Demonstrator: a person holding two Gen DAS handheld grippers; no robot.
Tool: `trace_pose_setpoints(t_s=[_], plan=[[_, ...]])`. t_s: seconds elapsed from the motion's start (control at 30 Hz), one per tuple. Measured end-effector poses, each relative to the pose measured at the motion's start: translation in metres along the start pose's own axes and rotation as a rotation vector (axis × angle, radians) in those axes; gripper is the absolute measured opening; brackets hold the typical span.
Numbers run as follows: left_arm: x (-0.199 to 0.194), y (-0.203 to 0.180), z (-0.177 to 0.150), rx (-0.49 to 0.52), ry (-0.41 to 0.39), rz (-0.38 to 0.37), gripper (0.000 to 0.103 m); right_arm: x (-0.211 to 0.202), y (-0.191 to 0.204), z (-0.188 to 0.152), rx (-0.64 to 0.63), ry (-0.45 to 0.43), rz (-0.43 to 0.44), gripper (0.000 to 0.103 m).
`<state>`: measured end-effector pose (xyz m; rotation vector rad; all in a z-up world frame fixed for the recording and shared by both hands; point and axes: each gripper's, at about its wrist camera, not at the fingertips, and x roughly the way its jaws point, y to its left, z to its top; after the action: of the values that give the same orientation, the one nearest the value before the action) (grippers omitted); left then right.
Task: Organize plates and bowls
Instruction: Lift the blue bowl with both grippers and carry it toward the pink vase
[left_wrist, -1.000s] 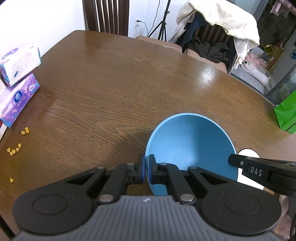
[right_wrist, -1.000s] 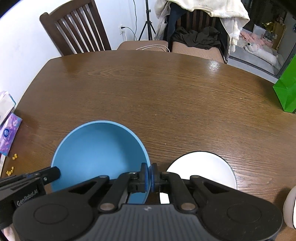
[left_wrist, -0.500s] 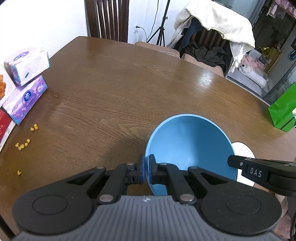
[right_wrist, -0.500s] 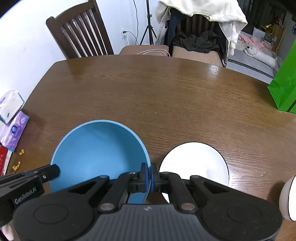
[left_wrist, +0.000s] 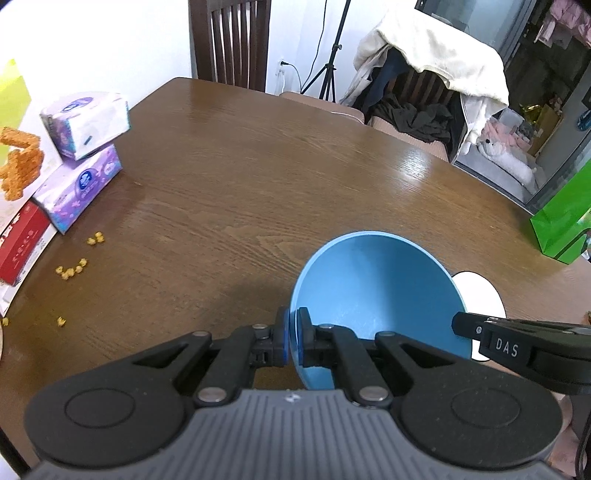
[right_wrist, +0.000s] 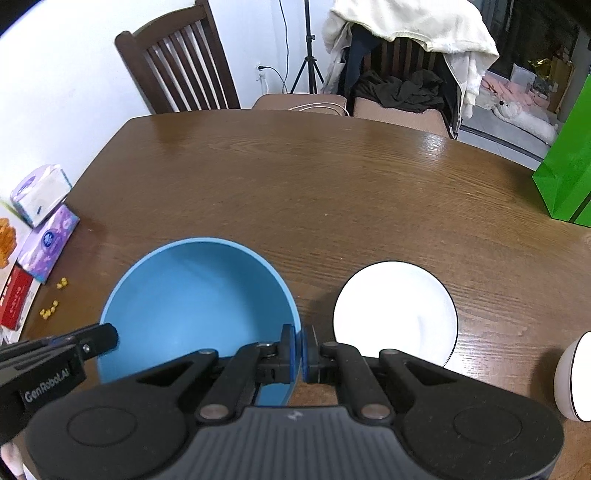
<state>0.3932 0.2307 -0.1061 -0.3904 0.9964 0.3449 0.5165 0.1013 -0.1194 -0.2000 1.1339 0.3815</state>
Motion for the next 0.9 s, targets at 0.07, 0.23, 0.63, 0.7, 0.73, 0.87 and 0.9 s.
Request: trace_pose_setpoints(t_s=[0.07,0.23,0.63,0.7,0.73,0.87,0.9], plan=[[-0.004,0.003,-0.003,-0.005,-0.002,0.003,0.005,-0.004,0.003,-0.004,-0.005,-0.003,0.001,0.004],[-0.013,0.011,-0.01,-0.022,-0.009,0.009,0.005,-0.012,0.012,-0.011,-0.02,-0.01,0.008,0.004],[-0.036,0.031,-0.028,-0.057,-0.028,0.017,0.005,-0.026,0.032,-0.029,-0.055,-0.014,0.018,0.004],[-0.04,0.035,-0.031,-0.064,-0.03,0.018,0.005,-0.029,0.036,-0.032,-0.062,-0.014,0.02,0.004],[-0.042,0.037,-0.033,-0.068,-0.031,0.019,0.005,-0.03,0.038,-0.033,-0.066,-0.014,0.02,0.004],[-0.049,0.044,-0.041,-0.08,-0.035,0.025,0.005,-0.034,0.046,-0.041,-0.081,-0.014,0.024,0.004],[-0.051,0.046,-0.043,-0.082,-0.036,0.027,0.005,-0.035,0.049,-0.043,-0.084,-0.014,0.026,0.004]])
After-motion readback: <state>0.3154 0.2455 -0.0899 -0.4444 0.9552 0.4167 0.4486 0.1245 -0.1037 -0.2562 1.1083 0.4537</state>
